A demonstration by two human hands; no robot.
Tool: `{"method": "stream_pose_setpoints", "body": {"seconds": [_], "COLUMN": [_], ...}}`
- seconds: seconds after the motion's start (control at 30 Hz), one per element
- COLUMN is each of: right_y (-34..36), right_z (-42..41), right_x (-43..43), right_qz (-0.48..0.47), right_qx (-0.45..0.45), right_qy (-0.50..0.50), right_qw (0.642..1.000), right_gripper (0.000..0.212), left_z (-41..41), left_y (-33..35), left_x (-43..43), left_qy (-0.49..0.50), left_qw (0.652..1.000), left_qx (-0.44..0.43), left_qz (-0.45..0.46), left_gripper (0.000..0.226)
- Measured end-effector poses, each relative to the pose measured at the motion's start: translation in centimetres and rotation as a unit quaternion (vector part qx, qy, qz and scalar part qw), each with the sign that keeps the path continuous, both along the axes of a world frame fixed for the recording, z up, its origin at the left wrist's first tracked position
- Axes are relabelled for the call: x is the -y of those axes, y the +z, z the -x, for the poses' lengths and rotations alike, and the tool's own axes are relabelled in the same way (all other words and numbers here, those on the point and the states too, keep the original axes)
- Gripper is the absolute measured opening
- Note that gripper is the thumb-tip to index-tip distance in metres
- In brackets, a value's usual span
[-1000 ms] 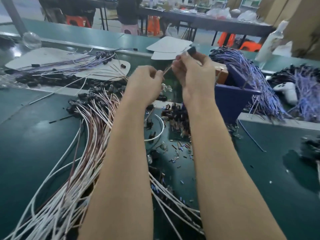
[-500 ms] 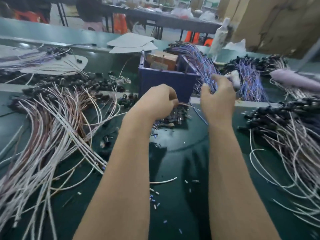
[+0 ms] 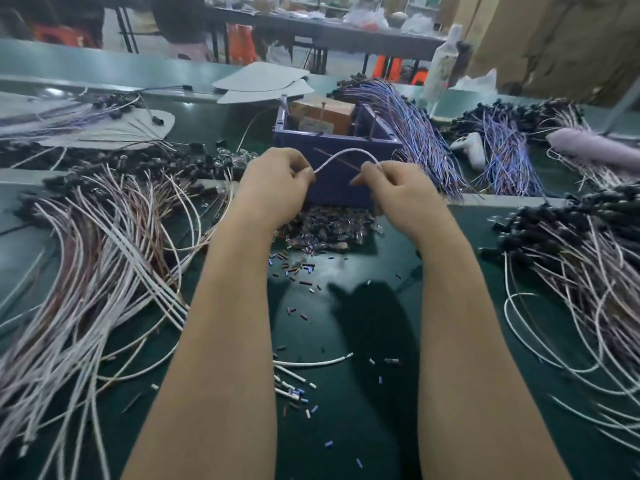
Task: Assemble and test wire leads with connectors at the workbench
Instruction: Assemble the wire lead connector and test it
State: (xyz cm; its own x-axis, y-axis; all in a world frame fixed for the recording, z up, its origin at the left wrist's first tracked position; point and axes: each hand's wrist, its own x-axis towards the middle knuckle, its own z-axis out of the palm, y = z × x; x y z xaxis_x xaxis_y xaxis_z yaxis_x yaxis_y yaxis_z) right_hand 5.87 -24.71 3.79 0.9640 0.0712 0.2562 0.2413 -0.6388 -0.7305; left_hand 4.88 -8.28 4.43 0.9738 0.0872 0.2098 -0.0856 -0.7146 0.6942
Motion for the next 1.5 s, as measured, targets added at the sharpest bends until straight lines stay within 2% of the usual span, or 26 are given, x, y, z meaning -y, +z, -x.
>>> {"method": "stream_pose_setpoints", "body": {"seconds": [0.1,0.17,0.2,0.23,0.3,0.33,0.4,0.47,0.5,0.53,0.57,0.6,0.63,0.7,0.8,0.83,0.9,0.97,1.1,1.2,1.3,1.5], "right_y": [0.0,0.0,0.1,0.2,0.5,0.6,0.6,0.4,0.2,0.1,-0.1,-0.2,-0.3,-0.6,-0.9,-1.0,-1.2,-1.5,-1.8,-1.8,-1.5,-1.8], "right_z": [-0.2,-0.3,-0.3,-0.2,0.1,0.2,0.4,0.6,0.6,0.7,0.6,0.5,0.3,-0.2,-0.9,-1.1,-1.3,-1.4,-1.3,-1.0,-0.8,-0.7], "right_x": [-0.5,-0.3,-0.2,-0.2,-0.3,-0.4,-0.6,-0.5,-0.4,-0.3,-0.2,-0.3,-0.4,-0.8,-1.3,-1.5,-2.1,-2.7,-3.0,-3.3,-3.2,-2.7], "right_qz": [-0.072,-0.135,-0.166,-0.186,-0.185,-0.173,-0.141,-0.084,-0.049,-0.020,-0.006,-0.012,-0.039,-0.113,-0.198,-0.230,-0.262,-0.268,-0.271,-0.334,-0.386,-0.376], "right_qx": [-0.021,-0.025,-0.035,-0.052,-0.112,-0.152,-0.219,-0.248,-0.255,-0.259,-0.264,-0.270,-0.272,-0.237,-0.118,-0.094,-0.073,-0.066,-0.049,-0.051,-0.041,-0.049], "right_qy": [0.024,0.003,0.007,0.026,0.088,0.118,0.158,0.181,0.187,0.187,0.179,0.158,0.121,0.019,-0.084,-0.099,-0.119,-0.129,-0.126,-0.092,-0.077,-0.080], "right_qw": [0.997,0.990,0.986,0.981,0.972,0.966,0.952,0.948,0.947,0.947,0.948,0.950,0.954,0.965,0.969,0.963,0.955,0.952,0.953,0.937,0.918,0.922], "right_gripper": [0.037,0.038,0.037,0.035,0.039,0.046,0.056,0.054,0.051,0.048,0.047,0.047,0.048,0.045,0.038,0.036,0.030,0.022,0.025,0.029,0.018,0.021], "left_z": [-0.5,-0.5,-0.6,-0.5,-0.3,-0.3,-0.3,-0.4,-0.5,-0.7,-0.8,-1.0,-1.1,-1.0,-0.8,-0.8,-0.8,-0.8,-0.9,-0.7,-0.3,0.2], "left_y": [0.0,0.1,0.1,0.2,0.3,0.4,0.5,0.3,0.2,0.0,-0.3,-0.6,-0.8,-1.1,-1.6,-1.7,-2.1,-2.3,-2.4,-2.3,-2.1,-1.0], "left_x": [0.4,-0.3,-0.6,-0.5,0.3,0.7,1.3,0.7,-0.1,-1.1,-2.0,-2.7,-3.1,-3.1,-1.6,-1.0,0.2,0.9,0.8,0.6,0.5,0.0], "left_qy": [0.153,0.198,0.177,0.146,0.082,0.063,0.045,0.060,0.082,0.104,0.127,0.151,0.174,0.186,0.080,0.034,-0.039,-0.082,-0.117,-0.157,-0.199,-0.224], "left_qw": [0.985,0.974,0.979,0.984,0.965,0.941,0.872,0.748,0.678,0.622,0.597,0.601,0.625,0.706,0.858,0.896,0.938,0.950,0.941,0.940,0.938,0.942], "left_qx": [0.056,0.107,0.095,0.046,-0.093,-0.126,-0.094,-0.016,0.018,0.047,0.068,0.078,0.078,0.046,-0.062,-0.095,-0.127,-0.133,-0.136,-0.154,-0.183,-0.156], "left_qz": [-0.061,-0.018,0.030,0.090,0.232,0.309,0.478,0.661,0.731,0.774,0.789,0.781,0.757,0.681,0.504,0.432,0.319,0.271,0.286,0.262,0.218,0.193], "left_gripper": [0.019,0.027,0.036,0.047,0.062,0.061,0.047,0.028,0.022,0.020,0.023,0.028,0.035,0.049,0.048,0.045,0.042,0.039,0.036,0.033,0.031,0.032]}}
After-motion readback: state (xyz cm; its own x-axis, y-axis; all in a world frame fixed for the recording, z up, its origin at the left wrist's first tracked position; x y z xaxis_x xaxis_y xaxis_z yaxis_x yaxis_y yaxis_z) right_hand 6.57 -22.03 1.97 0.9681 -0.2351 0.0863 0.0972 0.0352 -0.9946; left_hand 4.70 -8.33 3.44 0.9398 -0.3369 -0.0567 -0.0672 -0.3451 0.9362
